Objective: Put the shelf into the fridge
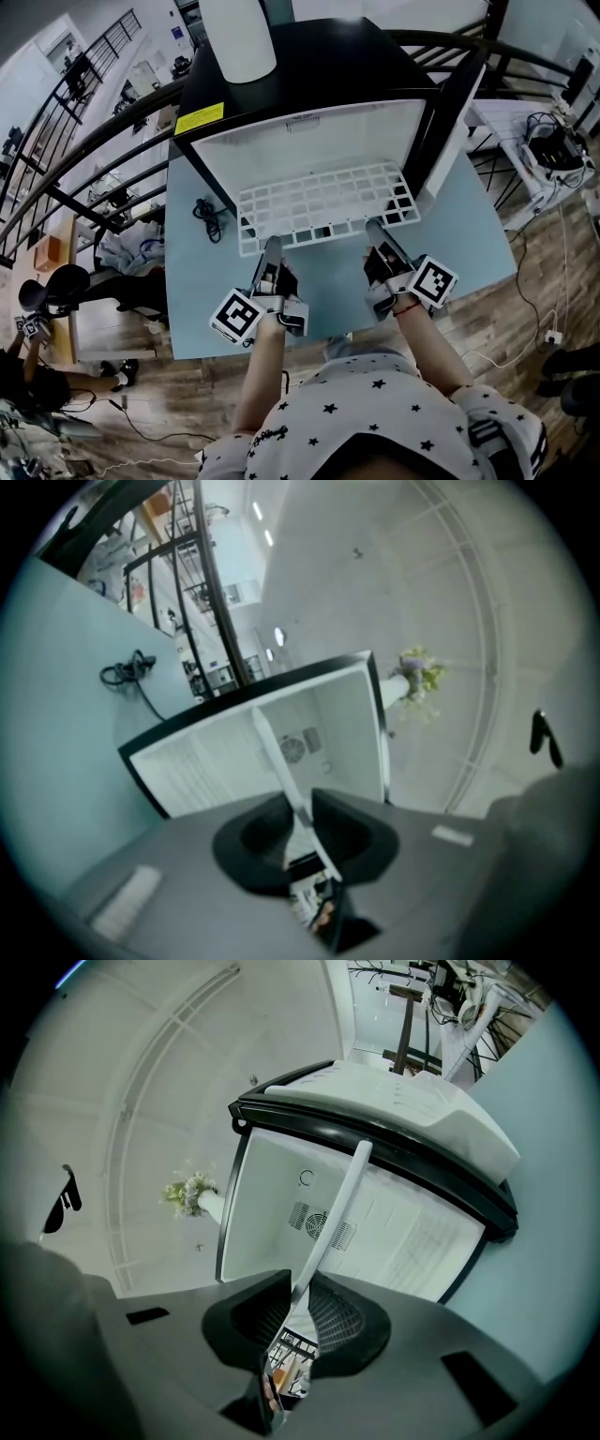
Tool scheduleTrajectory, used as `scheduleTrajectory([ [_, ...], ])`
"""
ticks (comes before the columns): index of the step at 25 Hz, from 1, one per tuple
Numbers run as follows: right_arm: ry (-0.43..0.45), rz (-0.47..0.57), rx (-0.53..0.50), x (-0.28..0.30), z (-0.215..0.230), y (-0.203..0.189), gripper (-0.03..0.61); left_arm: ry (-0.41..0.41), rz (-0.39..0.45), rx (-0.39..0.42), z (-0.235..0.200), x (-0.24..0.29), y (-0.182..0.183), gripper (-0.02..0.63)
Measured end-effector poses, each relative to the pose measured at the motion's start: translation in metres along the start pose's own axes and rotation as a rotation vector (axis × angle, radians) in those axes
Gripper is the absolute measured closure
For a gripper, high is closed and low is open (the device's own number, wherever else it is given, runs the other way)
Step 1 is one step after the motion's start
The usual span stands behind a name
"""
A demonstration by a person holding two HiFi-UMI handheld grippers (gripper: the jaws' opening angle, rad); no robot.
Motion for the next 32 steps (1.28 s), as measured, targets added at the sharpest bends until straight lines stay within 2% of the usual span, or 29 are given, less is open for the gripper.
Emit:
scheduleTrajectory([
  [14, -0.013, -0.035, -0.020, 0.014, 0.008, 0.008, 0.523, 0.045, 0.023, -0.021, -0.008, 0.013, 0.000, 0.557],
  [22, -0.005, -0.043, -0.031, 0.035, 0.012, 0.018, 0.522, 0.048, 0.032, -0.024, -0.013, 0.033, 0.009, 0.557],
  [32, -0.034, -0.042, -0.025, 0.059, 0.027, 0.031, 0.517, 0.094, 0.059, -0.024, -0.029, 0.059, 0.013, 0.558],
])
Point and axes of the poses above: the fingertips, and each gripper's own axes: x forward along the fingers, z to its right, y out of its top, the point moved 8 cm from there along -x, backward along the fingers, and after that the axes turned 10 degrees about x, right-handed, at the moved point
